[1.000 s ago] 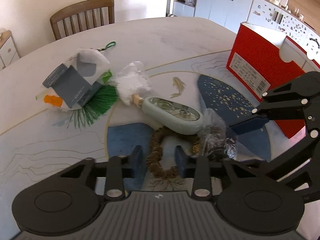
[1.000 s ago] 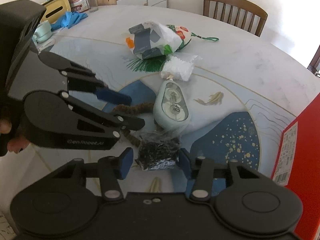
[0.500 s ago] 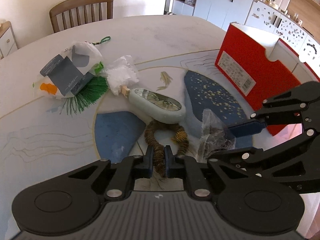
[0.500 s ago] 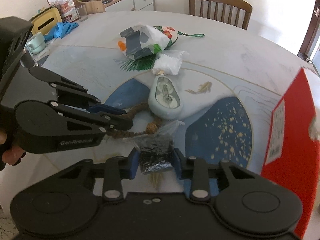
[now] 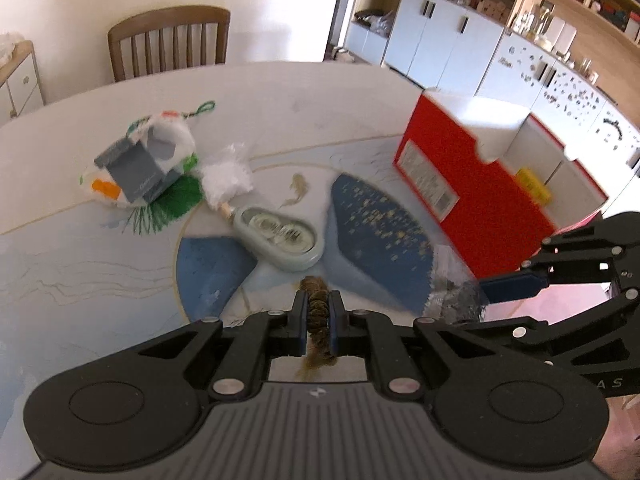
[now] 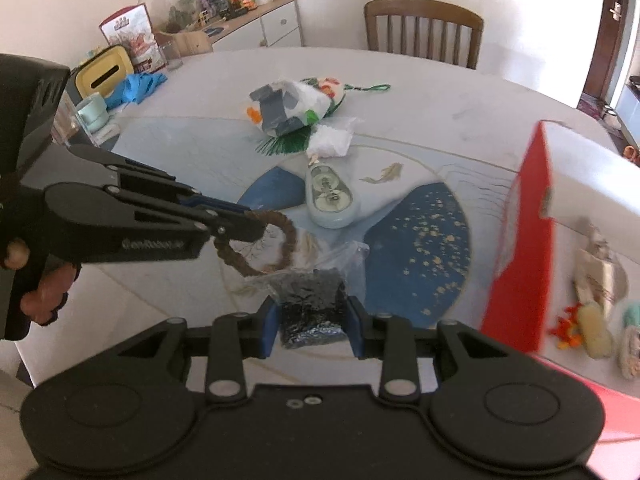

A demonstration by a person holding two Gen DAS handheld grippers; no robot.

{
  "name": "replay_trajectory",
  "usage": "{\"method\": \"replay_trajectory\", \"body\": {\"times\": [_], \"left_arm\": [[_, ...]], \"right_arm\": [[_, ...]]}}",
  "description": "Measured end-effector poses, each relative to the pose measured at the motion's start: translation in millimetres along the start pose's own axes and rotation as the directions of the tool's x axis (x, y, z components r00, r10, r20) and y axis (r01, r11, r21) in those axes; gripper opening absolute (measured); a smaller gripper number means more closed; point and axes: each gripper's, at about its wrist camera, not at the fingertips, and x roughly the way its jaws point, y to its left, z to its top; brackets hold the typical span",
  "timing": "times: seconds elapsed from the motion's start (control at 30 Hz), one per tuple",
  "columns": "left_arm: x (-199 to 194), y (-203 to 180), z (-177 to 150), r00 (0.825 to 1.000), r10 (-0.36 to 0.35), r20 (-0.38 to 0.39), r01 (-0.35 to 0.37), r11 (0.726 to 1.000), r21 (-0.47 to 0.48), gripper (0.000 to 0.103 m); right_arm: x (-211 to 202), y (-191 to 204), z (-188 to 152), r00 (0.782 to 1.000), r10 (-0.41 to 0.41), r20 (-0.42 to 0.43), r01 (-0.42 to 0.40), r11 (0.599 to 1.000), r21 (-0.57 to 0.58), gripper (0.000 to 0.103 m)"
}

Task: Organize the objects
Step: 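Carry the bracelet and black seed bag in both tools into the shoebox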

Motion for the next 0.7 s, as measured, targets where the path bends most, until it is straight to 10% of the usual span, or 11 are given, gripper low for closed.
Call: {"method": "replay_trajectory", "body": {"times": [0.7], "left_arm": [[-38.2, -96.7, 54.7, 0.989, -0.088, 0.123, 0.078, 0.994, 0.080, 0.010]], "right_arm": [[-95.3, -83.6, -13.0, 0.983, -0.140, 0.117, 0.127, 0.985, 0.113, 0.033]]}}
